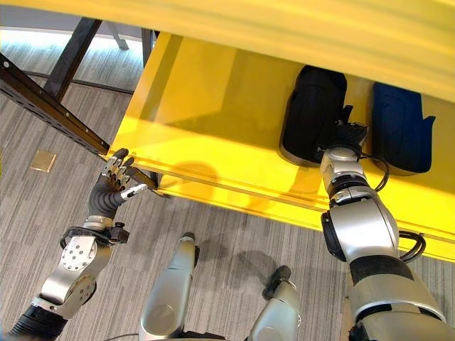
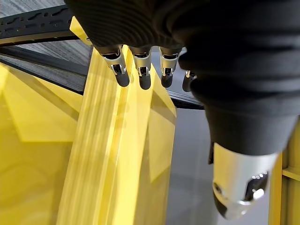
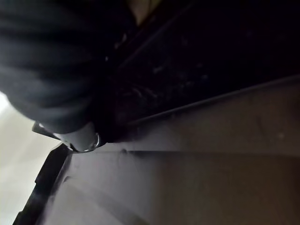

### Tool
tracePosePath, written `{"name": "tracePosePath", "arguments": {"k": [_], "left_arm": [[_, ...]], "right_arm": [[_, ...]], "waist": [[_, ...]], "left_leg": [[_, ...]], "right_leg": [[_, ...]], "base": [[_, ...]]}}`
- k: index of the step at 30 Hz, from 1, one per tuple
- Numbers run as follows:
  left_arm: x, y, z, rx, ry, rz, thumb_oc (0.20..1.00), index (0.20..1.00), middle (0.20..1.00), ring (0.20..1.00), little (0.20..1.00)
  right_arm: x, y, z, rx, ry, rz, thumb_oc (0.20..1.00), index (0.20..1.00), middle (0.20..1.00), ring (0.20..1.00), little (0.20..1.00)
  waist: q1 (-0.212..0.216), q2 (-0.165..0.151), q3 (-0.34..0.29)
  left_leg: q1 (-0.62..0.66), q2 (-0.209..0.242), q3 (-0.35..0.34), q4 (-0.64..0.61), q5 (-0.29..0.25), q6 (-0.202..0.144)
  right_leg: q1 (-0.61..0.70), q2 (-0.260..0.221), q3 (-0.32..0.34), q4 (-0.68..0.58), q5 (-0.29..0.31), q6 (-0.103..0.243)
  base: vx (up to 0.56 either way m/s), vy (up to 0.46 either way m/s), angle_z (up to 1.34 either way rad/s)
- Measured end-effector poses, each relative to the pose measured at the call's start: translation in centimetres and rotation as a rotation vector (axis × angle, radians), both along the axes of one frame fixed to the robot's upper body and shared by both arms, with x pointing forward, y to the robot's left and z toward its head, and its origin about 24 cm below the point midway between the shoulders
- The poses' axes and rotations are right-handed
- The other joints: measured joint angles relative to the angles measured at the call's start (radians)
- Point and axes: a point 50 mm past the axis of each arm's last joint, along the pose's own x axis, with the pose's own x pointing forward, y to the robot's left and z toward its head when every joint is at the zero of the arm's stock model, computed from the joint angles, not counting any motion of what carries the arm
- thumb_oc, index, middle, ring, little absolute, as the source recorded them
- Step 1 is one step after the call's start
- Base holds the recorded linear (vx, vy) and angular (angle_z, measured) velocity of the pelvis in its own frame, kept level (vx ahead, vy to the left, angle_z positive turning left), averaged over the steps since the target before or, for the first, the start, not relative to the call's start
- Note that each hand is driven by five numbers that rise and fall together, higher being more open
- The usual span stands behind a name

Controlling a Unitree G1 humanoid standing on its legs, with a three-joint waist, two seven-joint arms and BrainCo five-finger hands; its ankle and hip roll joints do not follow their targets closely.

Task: Move parts from the plastic box to the shelf.

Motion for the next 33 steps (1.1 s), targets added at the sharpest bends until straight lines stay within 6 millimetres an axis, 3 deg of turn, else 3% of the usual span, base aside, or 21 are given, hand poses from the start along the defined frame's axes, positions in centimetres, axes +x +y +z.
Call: {"name": "tracePosePath", "arguments": {"k": [24,25,26,27,33], "left_arm": [[0.0,0.0,0.1,0.003,-0.005,-0.001,1.000,1.000,1.000,1.000,1.000],[0.0,0.1,0.1,0.005,-0.005,-0.001,1.000,1.000,1.000,1.000,1.000],[0.0,0.1,0.1,0.005,-0.005,-0.001,1.000,1.000,1.000,1.000,1.000],[0.0,0.1,0.1,0.005,-0.005,-0.001,1.000,1.000,1.000,1.000,1.000],[0.0,0.1,0.1,0.007,-0.007,-0.001,1.000,1.000,1.000,1.000,1.000]], "right_arm": [[0.1,0.0,0.6,0.004,-0.024,-0.006,0.200,0.200,0.200,0.200,0.200],[0.1,0.0,0.7,0.007,-0.028,-0.005,0.551,0.551,0.551,0.551,0.551],[0.2,0.0,0.7,0.011,-0.030,-0.006,0.837,0.837,0.837,0.837,0.837],[0.2,0.1,0.9,0.015,-0.035,-0.005,1.000,1.000,1.000,1.000,1.000],[0.4,0.4,1.6,0.076,-0.085,-0.009,1.000,1.000,1.000,1.000,1.000]], "waist": [[0.027,-0.006,0.004],[0.027,-0.006,0.004],[0.027,-0.006,0.004],[0.026,-0.006,0.004],[0.026,-0.006,0.004]], "left_leg": [[-0.025,-0.003,-0.011,0.018,0.000,0.001],[-0.026,-0.004,-0.012,0.020,-0.001,0.001],[-0.027,-0.004,-0.012,0.020,-0.001,0.001],[-0.027,-0.004,-0.012,0.022,-0.003,0.005],[-0.029,-0.005,-0.011,0.025,-0.006,0.011]], "right_leg": [[-0.015,0.002,-0.004,0.009,0.001,0.001],[-0.015,0.002,-0.004,0.009,0.001,0.001],[-0.015,0.002,-0.004,0.009,0.001,0.001],[-0.015,0.002,-0.004,0.009,0.001,0.001],[-0.014,0.002,-0.003,0.005,0.005,0.000]], "base": [[0.00,0.000,0.00],[0.00,0.000,0.00],[0.00,0.000,0.00],[0.00,0.000,0.00],[0.00,0.000,0.00]]}}
